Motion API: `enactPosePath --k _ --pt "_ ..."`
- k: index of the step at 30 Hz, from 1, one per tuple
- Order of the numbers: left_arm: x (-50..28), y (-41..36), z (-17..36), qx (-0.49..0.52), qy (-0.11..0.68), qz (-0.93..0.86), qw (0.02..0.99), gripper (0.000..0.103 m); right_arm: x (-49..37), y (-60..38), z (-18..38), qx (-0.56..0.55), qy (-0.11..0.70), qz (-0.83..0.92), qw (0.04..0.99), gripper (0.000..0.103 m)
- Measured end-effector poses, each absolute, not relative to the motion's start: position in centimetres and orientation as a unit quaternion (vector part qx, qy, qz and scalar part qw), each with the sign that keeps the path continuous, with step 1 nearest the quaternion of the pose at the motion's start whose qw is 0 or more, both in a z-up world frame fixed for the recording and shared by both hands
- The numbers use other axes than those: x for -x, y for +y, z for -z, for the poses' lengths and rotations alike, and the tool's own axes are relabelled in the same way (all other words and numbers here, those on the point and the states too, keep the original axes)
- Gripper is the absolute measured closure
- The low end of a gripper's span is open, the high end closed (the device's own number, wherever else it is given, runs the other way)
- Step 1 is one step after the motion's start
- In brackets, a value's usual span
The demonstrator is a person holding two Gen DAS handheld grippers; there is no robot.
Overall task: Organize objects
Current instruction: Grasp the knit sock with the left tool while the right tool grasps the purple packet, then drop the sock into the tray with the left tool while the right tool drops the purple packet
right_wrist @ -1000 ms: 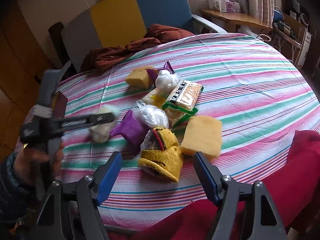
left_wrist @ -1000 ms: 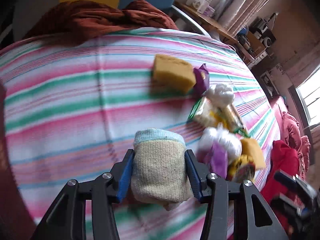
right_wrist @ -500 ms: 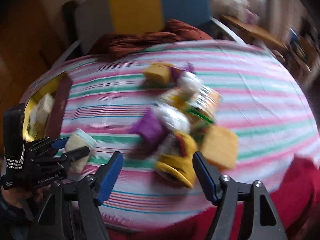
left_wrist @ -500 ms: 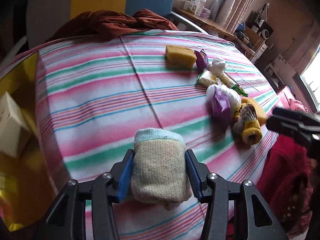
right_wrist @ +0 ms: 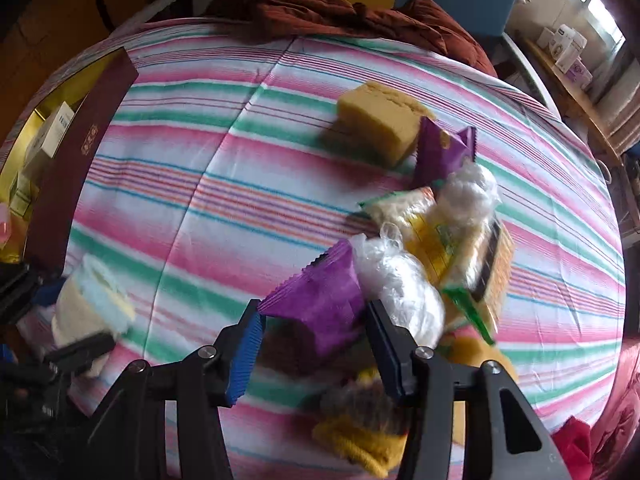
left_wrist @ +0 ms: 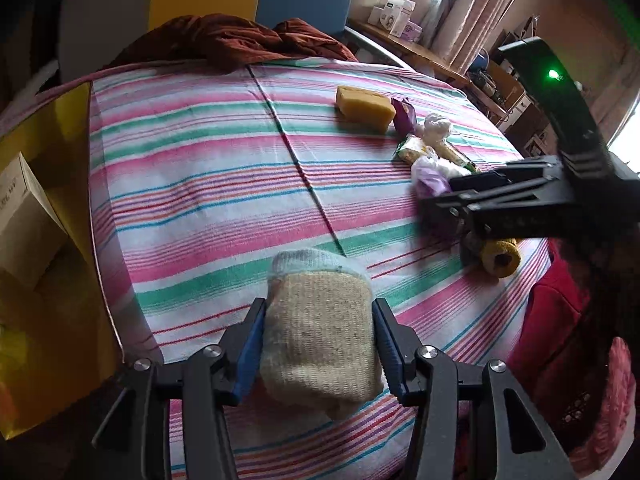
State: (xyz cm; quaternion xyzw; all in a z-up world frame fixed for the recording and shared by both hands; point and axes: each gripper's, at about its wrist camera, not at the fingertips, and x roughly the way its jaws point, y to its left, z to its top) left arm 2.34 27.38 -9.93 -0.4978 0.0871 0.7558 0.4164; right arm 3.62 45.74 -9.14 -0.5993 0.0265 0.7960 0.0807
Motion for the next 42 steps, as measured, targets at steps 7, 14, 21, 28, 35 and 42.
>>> enactPosePath --k 7,14,21,28,35,42 --pt "-2.4 27.5 10.2 0.493 0.087 -0.757 0.42 0.05 -2.9 45.8 9.8 0.583 0.006 -0.808 0.09 0.063" --pt "-2.8 27.4 9.8 0.483 0.095 -0.762 0.422 0.052 -4.5 44.5 6.9 0.54 0.03 -0.837 0.084 0.066" --pt "-3.7 26.1 7.3 0.456 0.089 -0.773 0.432 0.052 -6.4 43.1 4.0 0.493 0.077 -0.864 0.067 0.066" --pt "-3.4 21.0 1.9 0.407 0.045 -0.813 0.413 0.052 -4.7 39.3 0.6 0.444 0.099 -0.89 0.021 0.066" --pt "0.5 13.6 -1.1 0.364 0.022 -0.876 0.314 0.052 -0.7 32.6 -0.5 0.43 0.107 -0.894 -0.066 0.066" --pt "6.1 6.9 -0.9 0.354 0.026 -0.914 0.196 0.052 2.3 24.7 0.5 0.448 0.078 -0.881 -0.13 0.065"
